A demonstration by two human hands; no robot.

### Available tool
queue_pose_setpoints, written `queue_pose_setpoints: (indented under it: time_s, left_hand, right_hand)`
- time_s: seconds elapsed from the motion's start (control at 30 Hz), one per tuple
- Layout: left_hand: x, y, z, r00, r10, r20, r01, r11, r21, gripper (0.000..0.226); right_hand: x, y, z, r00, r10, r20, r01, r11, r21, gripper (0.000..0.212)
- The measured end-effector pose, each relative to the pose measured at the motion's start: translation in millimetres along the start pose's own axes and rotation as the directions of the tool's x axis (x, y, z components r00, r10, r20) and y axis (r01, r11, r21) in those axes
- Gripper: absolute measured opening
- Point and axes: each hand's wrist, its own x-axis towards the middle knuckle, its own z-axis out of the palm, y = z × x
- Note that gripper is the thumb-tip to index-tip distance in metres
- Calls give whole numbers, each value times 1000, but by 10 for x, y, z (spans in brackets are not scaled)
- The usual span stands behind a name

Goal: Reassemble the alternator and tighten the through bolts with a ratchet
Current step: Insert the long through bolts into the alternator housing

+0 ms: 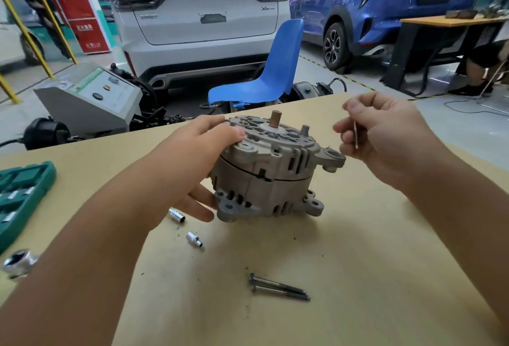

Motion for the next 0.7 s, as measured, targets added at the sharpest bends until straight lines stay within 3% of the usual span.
queue_pose_setpoints:
  time_s: [0.03,0.2,0.3,0.33,0.43,0.5,0.57,0.7]
  left_hand:
    - [76,17,28,999,-19,-37,18,999,-32,17]
    - [592,-23,68,993,64,-99,-68,997,-39,45]
    - [635,-27,50,994,49,-96,-53,998,-44,46]
    - [585,-45,31,995,44,-93,-49,997,-59,42]
    - [296,-99,14,999,5,-38,-12,982,-188,35]
    - [111,-176,-12,998,32,51,-19,971,-240,47]
    - [13,-256,-39,990,75,123,-41,966,-256,64]
    - [-41,-437,-45,977,139,165,-95,965,-246,69]
  right_hand:
    - [4,13,-4,999,37,32,-36,999,-36,17]
    - [-29,88,47,975,181,128,-161,975,-156,26]
    - [-36,104,82,966,232,113,-211,962,-171,17]
    - [-51,106,94,961,245,127,-221,959,-180,22]
    - [-101,109,119,964,194,181,-123,932,-342,40]
    - [-129,128,140,961,152,232,-51,919,-390,42]
    - [-155,154,155,953,126,276,-22,936,-351,43]
    - [-210,203,164,932,-33,361,142,950,-279,40]
